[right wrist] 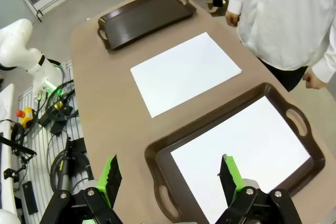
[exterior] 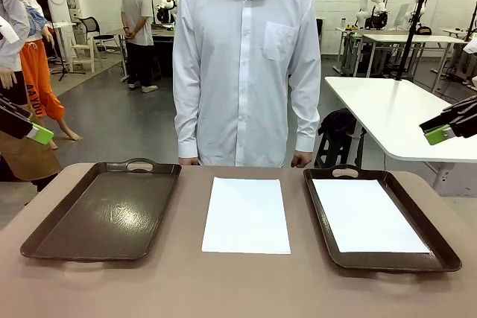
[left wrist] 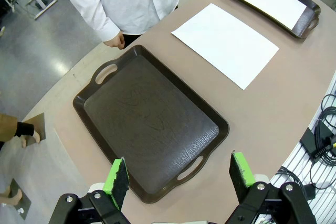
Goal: Sort the A4 documents.
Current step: Receive the A4 Paper.
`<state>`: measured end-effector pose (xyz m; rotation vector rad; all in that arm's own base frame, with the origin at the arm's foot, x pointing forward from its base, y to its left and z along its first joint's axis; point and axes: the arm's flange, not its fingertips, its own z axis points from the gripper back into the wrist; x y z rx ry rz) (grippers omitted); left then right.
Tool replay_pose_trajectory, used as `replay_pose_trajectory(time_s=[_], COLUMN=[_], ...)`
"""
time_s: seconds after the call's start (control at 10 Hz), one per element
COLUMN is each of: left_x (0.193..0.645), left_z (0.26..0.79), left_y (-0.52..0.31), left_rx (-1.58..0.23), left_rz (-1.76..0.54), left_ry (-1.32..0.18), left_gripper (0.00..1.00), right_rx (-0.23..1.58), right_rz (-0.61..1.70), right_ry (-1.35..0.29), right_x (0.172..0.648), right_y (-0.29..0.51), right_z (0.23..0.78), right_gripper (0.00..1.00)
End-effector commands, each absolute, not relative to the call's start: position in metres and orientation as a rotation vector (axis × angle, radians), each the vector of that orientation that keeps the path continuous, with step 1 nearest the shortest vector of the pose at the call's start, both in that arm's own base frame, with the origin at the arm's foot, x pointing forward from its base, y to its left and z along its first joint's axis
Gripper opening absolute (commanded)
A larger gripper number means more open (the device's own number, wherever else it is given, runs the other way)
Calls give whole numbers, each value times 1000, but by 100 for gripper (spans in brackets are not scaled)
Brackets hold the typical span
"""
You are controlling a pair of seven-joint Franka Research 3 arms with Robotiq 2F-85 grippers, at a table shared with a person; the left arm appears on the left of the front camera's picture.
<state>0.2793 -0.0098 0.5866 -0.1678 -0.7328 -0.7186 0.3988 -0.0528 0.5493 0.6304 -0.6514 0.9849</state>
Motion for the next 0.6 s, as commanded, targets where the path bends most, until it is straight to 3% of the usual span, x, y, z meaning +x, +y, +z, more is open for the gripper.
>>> replay_pose_trajectory(time_s=[0.0,0.5], left_x=[280,280], left_z=[586,586], left_y=[-9,-9], left_rx=[-168,-168], left_rz=[-718,-718], left_ry=[-732,-732], left_gripper=[100,100], right_rx=[632,632], right_rz=[987,987], right_ry=[-655,-655], right_x=[398,398], right_y=[-53,-53], right_z=[551,551], right_gripper=[97,97])
